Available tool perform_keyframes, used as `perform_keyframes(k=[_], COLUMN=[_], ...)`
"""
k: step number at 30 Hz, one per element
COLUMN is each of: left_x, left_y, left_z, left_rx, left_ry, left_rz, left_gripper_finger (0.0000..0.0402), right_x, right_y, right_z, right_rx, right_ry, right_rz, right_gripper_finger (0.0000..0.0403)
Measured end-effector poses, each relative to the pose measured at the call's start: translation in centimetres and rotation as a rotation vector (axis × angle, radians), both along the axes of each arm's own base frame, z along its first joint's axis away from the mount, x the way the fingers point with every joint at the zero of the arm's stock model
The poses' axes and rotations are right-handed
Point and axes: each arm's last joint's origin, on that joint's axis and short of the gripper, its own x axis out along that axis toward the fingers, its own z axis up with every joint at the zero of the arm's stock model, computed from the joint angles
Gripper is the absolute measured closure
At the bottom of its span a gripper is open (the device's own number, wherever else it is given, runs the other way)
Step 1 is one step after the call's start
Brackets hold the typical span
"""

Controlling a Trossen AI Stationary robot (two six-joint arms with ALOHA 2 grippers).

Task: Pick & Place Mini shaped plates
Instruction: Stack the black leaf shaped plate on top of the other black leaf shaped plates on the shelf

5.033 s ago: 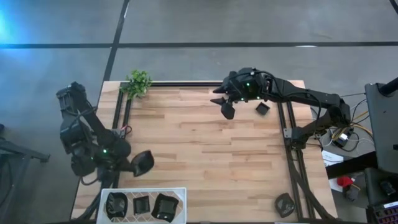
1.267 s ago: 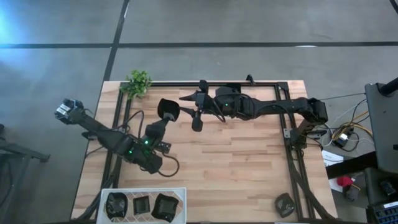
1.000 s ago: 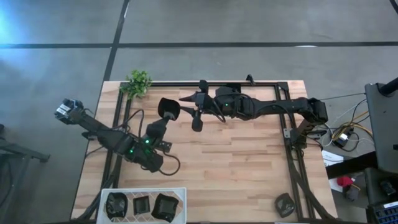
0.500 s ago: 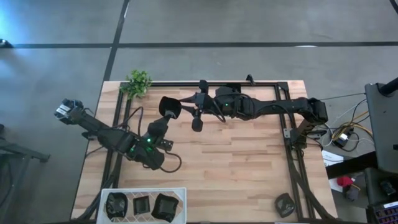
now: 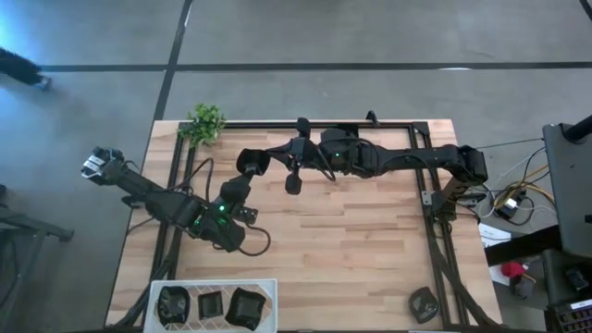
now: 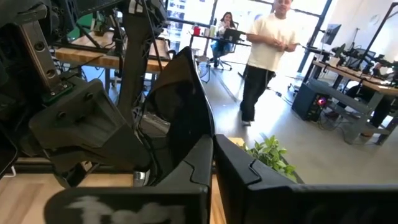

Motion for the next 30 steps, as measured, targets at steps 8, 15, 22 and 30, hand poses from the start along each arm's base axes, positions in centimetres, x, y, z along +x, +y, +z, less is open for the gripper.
perform_keyframes(k=[8, 15, 22, 30], left_x=[0.01, 0.01, 0.0, -0.01], left_y=[0.03, 0.04, 0.04, 0.05], left_z=[0.0, 0.0, 0.01, 0.02], left_rx=[0.0, -0.003, 0.002, 0.002], left_ry=[0.0, -0.006, 0.001, -0.003], left_rz=[0.002, 0.003, 0.003, 0.005], left_gripper_finger=[0.0401, 0.0401, 0.0389, 0.0327], right_x=[0.0, 0.0, 0.0, 0.0], right_y=[0.0, 0.0, 0.01, 0.06], right_z=[0.0, 0.0, -0.01, -0.04], right_rx=[0.0, 0.0, 0.0, -0.023], right_ry=[0.0, 0.001, 0.001, 0.008], right_rz=[0.0, 0.0, 0.003, 0.007], right_gripper_finger=[0.0394, 0.0394, 0.0394, 0.0394])
